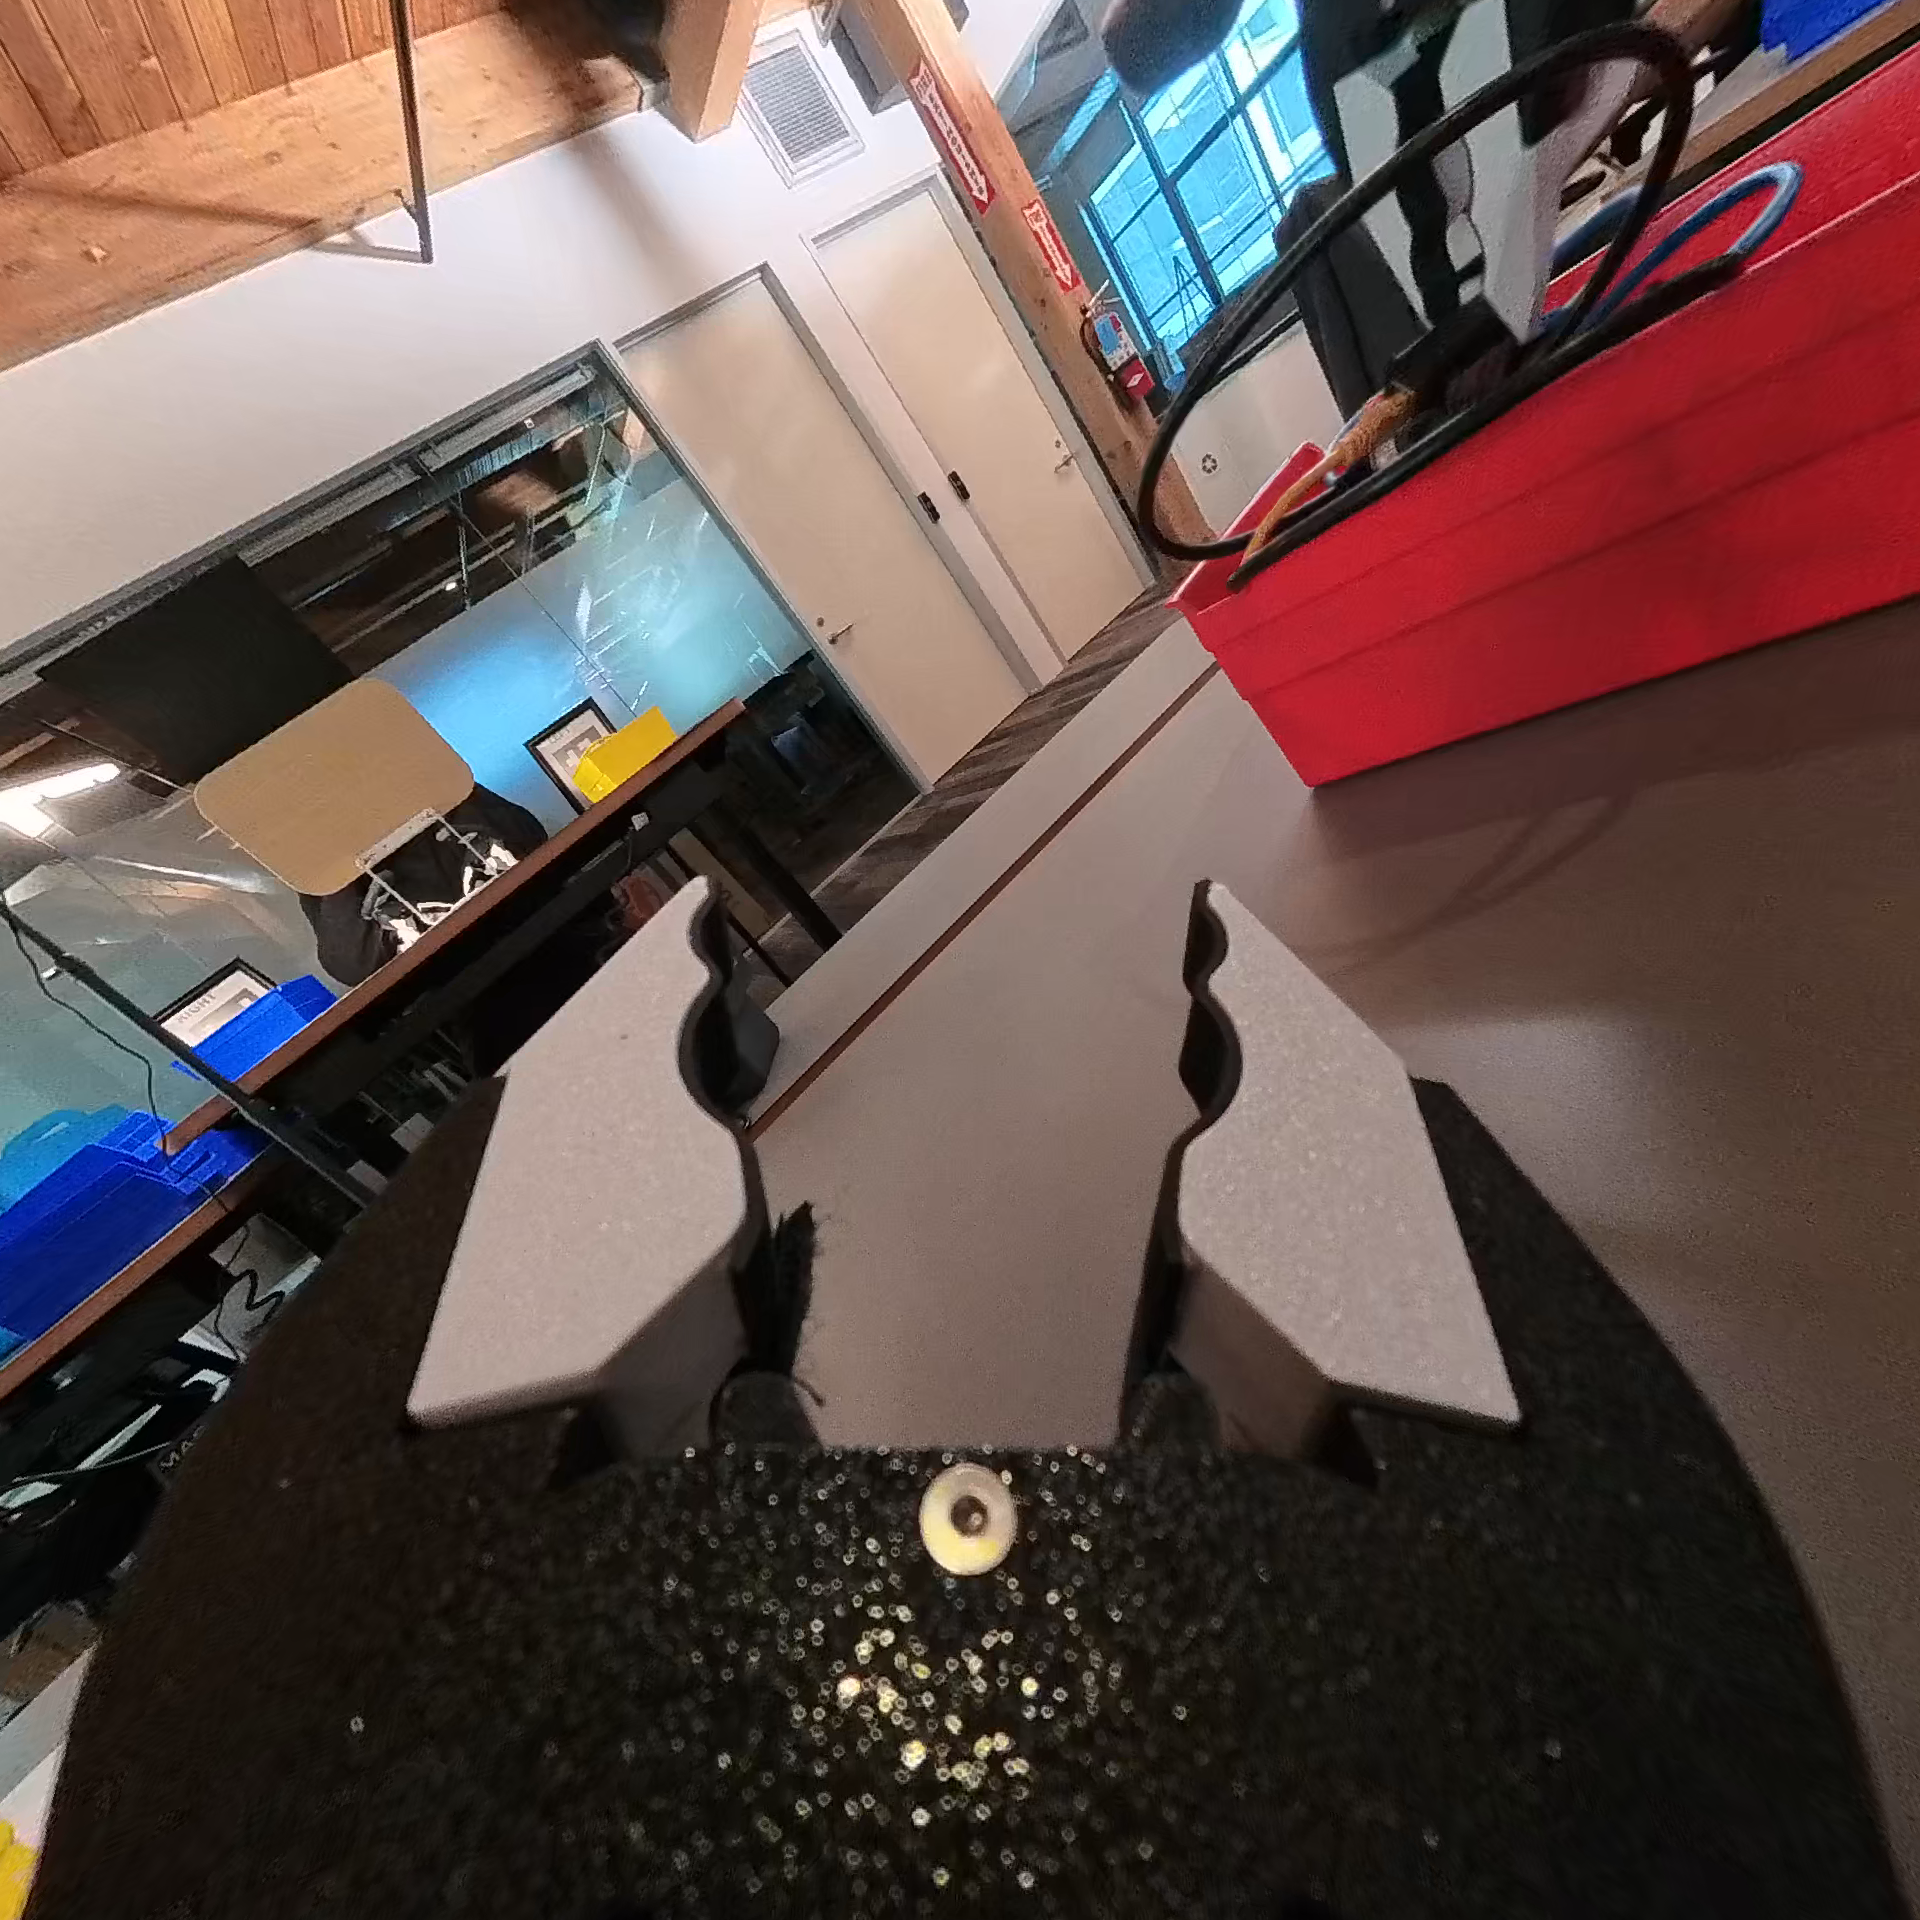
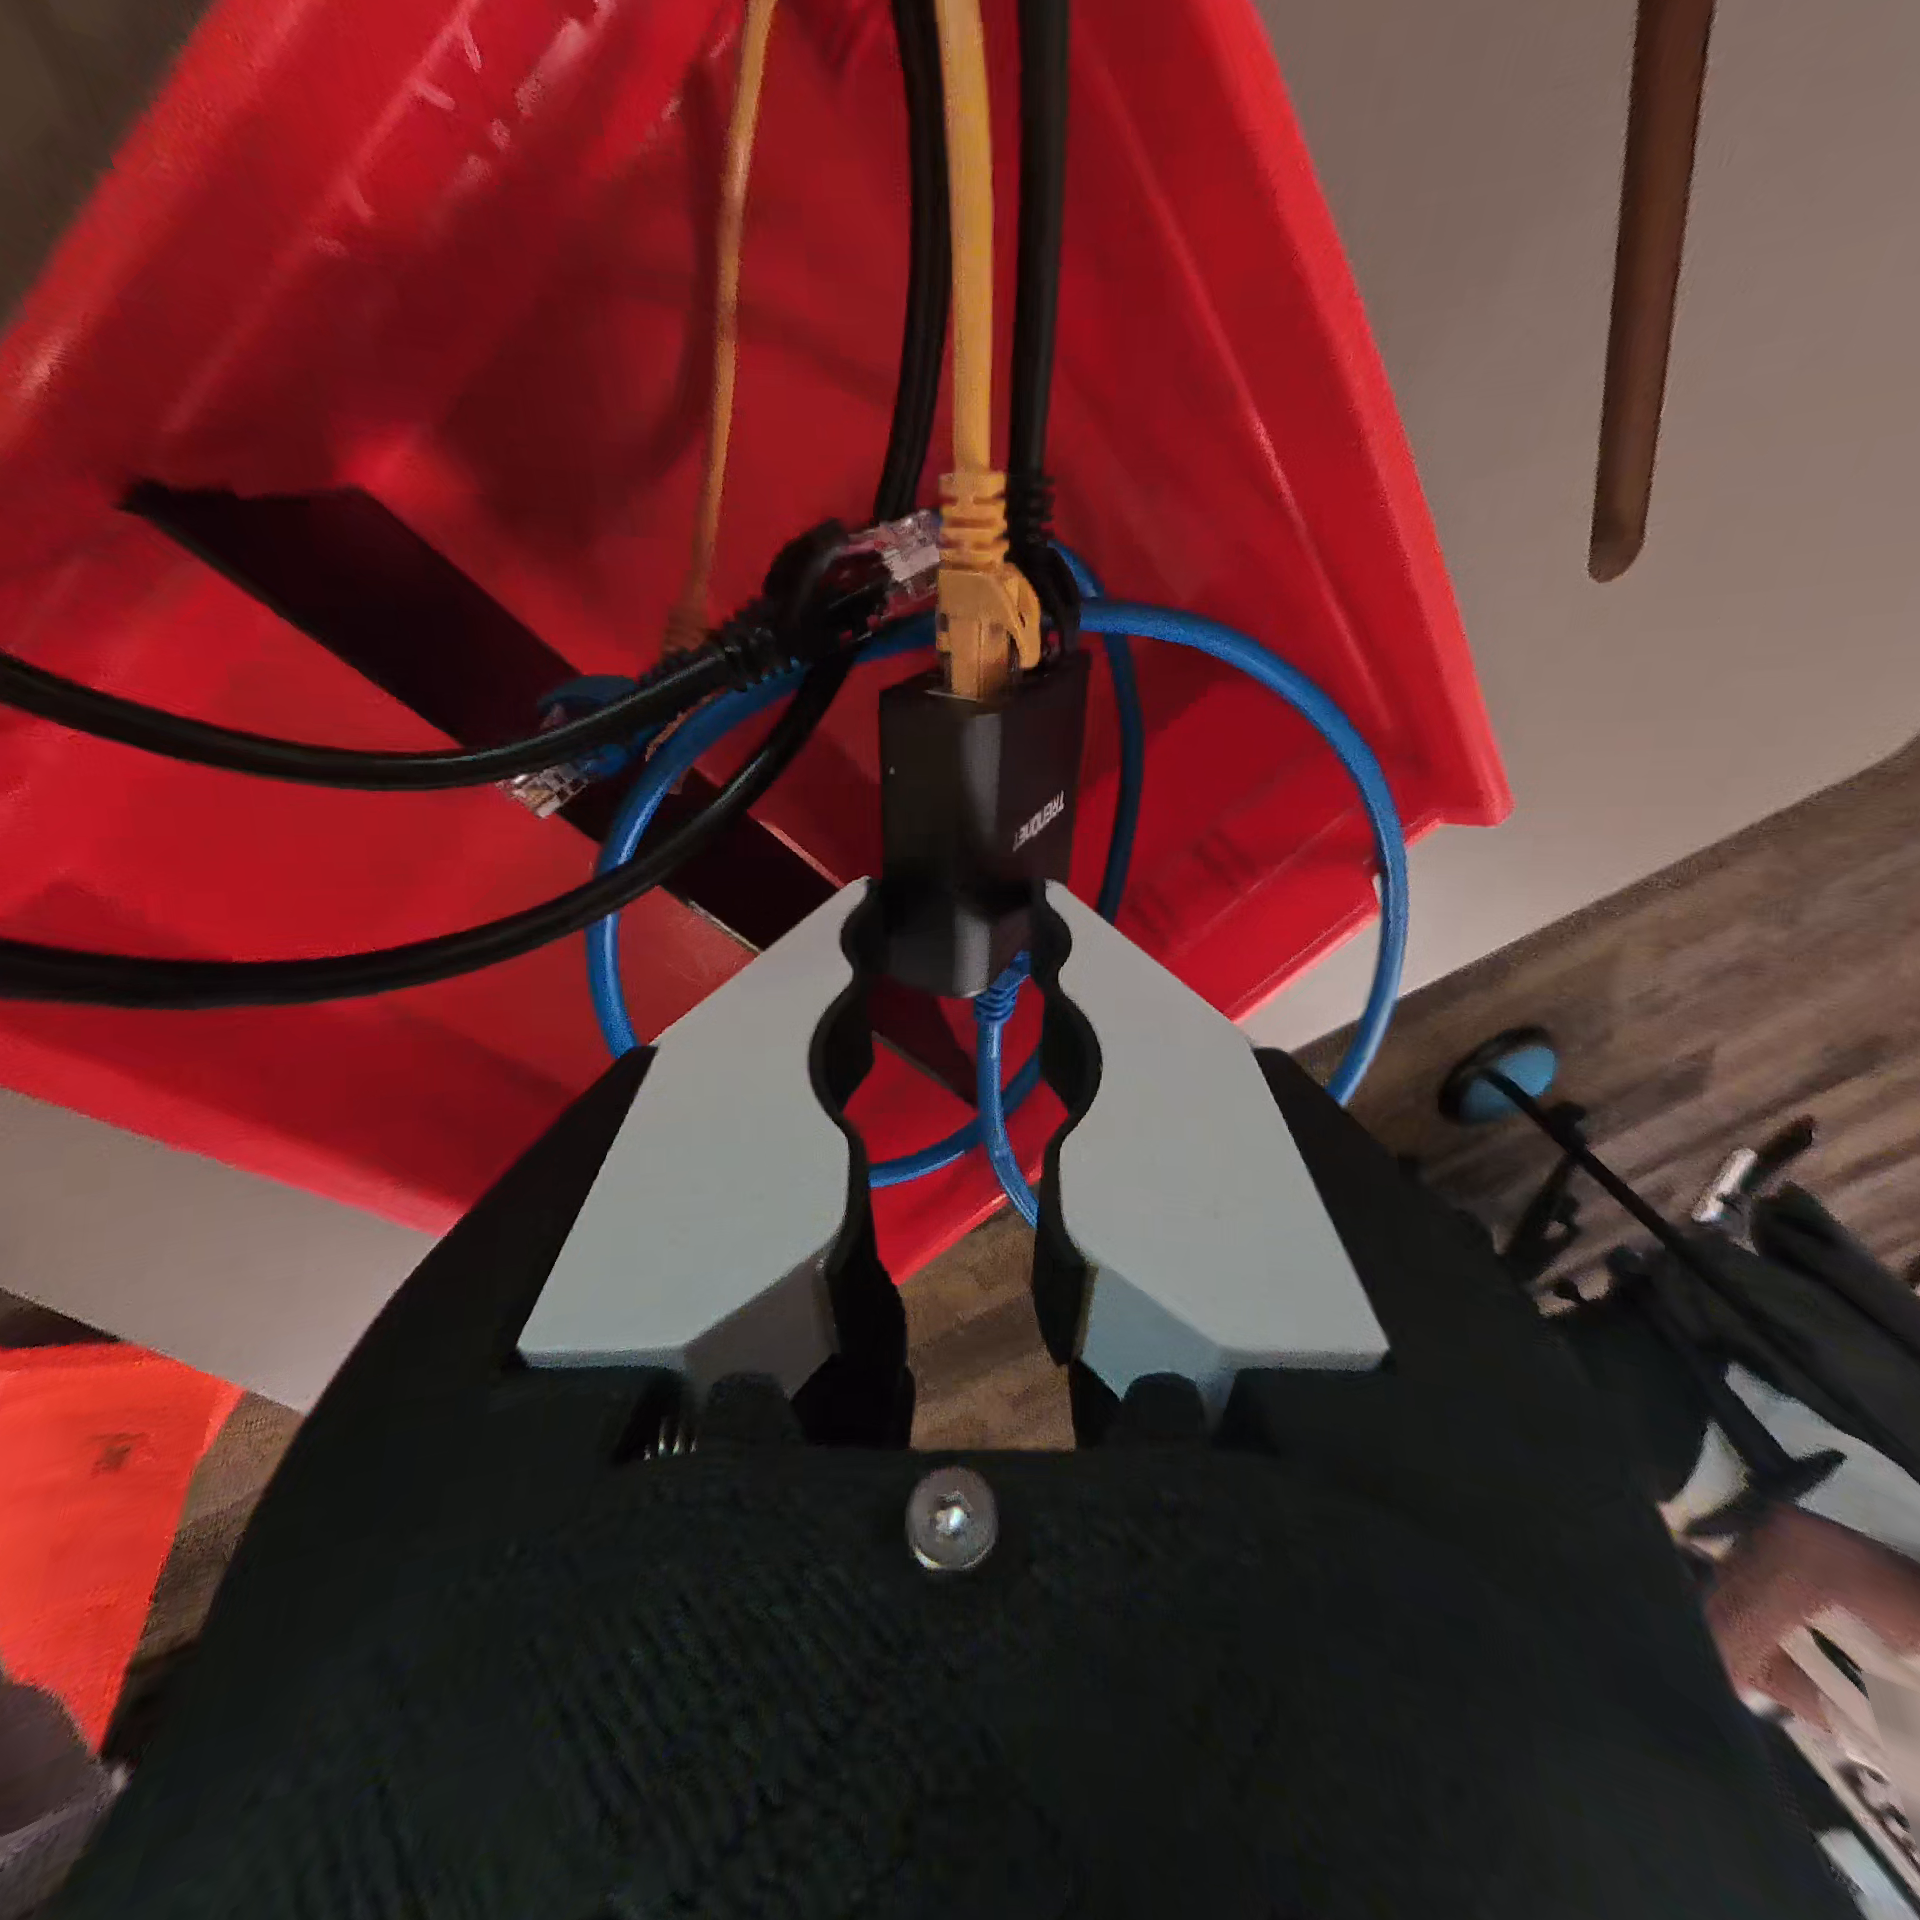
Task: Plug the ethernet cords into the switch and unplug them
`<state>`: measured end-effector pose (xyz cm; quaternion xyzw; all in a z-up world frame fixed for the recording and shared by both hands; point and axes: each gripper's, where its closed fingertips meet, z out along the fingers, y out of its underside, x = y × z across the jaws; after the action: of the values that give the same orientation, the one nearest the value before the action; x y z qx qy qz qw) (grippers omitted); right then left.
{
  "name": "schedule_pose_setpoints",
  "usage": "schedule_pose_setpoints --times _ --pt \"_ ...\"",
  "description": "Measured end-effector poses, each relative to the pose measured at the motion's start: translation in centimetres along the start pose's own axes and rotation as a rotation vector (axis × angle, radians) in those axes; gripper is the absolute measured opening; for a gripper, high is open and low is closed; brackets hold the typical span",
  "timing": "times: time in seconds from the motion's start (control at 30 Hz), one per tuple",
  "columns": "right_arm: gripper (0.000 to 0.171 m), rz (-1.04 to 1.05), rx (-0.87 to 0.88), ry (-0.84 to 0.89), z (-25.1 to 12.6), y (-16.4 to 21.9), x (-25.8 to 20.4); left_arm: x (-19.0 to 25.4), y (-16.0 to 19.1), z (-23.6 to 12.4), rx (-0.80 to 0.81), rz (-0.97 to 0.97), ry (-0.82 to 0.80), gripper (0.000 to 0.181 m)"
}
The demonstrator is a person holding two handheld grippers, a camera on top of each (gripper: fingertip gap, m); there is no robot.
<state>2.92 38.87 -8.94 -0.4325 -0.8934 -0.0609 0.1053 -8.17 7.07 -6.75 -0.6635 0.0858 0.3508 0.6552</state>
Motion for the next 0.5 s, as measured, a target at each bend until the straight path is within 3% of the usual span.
schedule_pose_setpoints --times 0.3,0.37,0.5 --pt "0.027 0.085 -0.012 -0.017 2.8 0.3 -0.5 0.5 0.3 0.2 -0.017 0.036 0.019 0.085" --pt "0.029 0.146 0.029 -0.023 1.9 0.1 -0.6 0.5 0.5 0.2 -0.021 0.031 0.020 0.086" --pt "0.055 0.331 0.224 0.122 -3.6 -0.1 0.6 0.2 1.0 0.3 -0.035 0.000 0.014 0.091"
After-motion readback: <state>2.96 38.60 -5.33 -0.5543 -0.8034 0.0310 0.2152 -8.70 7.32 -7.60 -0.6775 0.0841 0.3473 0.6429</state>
